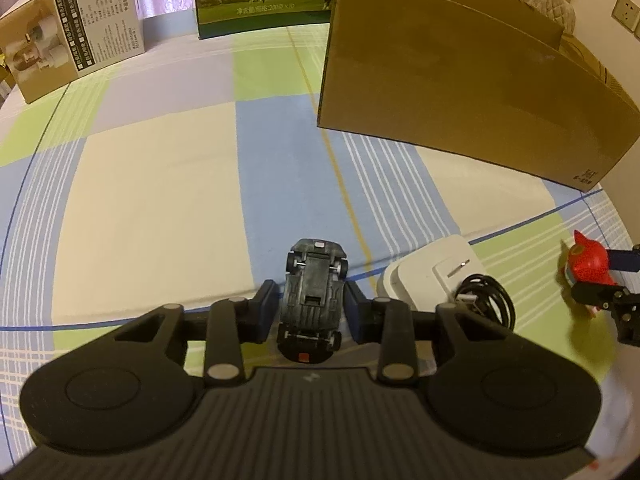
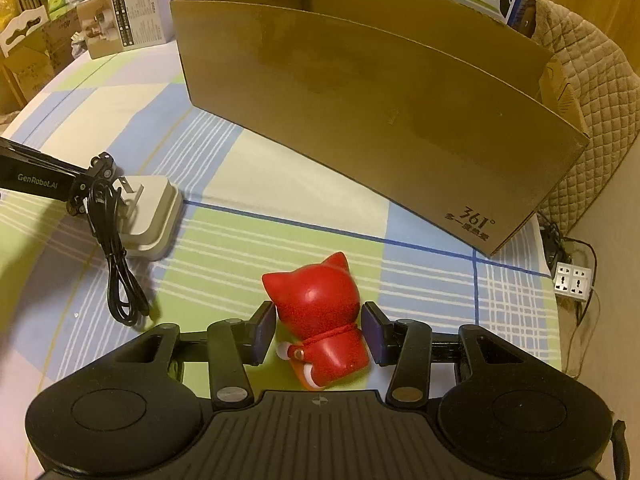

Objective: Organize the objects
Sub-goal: 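Grasp the black toy car with the left tool while the right tool grasps the red figure, then lift and carry the toy car and red figure with both tools over the box, then lower the toy car into the box and open the left tool while the right tool lowers the red figure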

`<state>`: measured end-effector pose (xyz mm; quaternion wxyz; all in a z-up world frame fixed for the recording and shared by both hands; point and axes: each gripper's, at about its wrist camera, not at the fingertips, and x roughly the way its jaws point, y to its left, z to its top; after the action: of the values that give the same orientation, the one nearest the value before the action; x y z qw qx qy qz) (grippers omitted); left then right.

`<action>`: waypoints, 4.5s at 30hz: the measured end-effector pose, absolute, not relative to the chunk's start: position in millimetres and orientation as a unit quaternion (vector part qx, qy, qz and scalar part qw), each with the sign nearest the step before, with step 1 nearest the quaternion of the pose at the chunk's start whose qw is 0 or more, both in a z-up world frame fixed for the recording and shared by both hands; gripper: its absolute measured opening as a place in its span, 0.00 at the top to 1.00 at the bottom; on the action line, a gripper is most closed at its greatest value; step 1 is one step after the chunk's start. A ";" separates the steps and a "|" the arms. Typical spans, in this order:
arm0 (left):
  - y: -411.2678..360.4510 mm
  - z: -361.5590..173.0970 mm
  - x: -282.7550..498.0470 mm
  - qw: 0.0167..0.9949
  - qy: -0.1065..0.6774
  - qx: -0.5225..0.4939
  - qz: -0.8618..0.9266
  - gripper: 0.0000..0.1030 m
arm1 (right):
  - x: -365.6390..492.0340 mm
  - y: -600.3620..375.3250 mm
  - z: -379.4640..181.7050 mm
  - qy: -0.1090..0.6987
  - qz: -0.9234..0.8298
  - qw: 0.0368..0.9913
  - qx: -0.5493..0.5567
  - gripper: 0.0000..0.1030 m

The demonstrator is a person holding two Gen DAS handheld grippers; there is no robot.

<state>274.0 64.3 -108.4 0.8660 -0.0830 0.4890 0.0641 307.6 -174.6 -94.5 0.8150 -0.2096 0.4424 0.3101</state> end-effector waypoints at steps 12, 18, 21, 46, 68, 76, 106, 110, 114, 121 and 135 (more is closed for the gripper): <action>65.7 -105.9 273.1 0.860 0.495 -0.099 0.072 0.74 | 306.8 -177.3 -95.8 0.439 0.315 0.819 -0.193 0.58; 63.4 -101.3 272.7 0.861 0.493 -0.097 0.074 0.74 | 304.8 -179.5 -93.2 0.437 0.316 0.821 -0.186 0.59; 62.5 -98.2 271.8 0.863 0.491 -0.097 0.075 0.74 | 304.0 -180.5 -91.4 0.437 0.317 0.822 -0.183 0.59; 48.8 -43.0 262.5 0.886 0.449 -0.095 0.062 0.74 | 295.2 -193.4 -31.4 0.380 0.348 0.851 -0.102 0.60; 13.8 42.5 342.5 0.930 0.363 -0.063 0.014 0.74 | 350.3 -198.3 61.4 0.283 0.342 0.893 -0.072 0.60; 9.8 42.9 372.0 0.931 0.362 -0.057 0.012 0.74 | 379.0 -203.4 64.8 0.276 0.320 0.903 -0.077 0.60; -19.6 6.3 497.6 0.910 0.412 -0.047 -0.012 0.74 | 482.0 -178.6 24.3 0.318 0.290 0.899 -0.086 0.60; -20.1 -3.8 516.4 0.903 0.426 -0.050 -0.012 0.74 | 498.0 -173.4 16.0 0.327 0.282 0.897 -0.092 0.60; -21.6 -13.7 531.7 0.898 0.437 -0.044 -0.009 0.74 | 509.9 -171.0 10.2 0.334 0.275 0.897 -0.095 0.60; -24.2 -24.0 549.2 0.899 0.437 -0.030 -0.011 0.73 | 521.6 -169.7 3.2 0.340 0.266 0.896 -0.100 0.60; -16.7 -20.6 545.7 0.903 0.429 -0.015 -0.002 0.29 | 528.7 -164.2 -2.3 0.350 0.263 0.893 -0.101 0.60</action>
<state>545.7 -16.8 -20.6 0.9032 -0.0153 0.4290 -0.0023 528.7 -164.2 -2.3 0.8931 -0.1015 0.3502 0.2635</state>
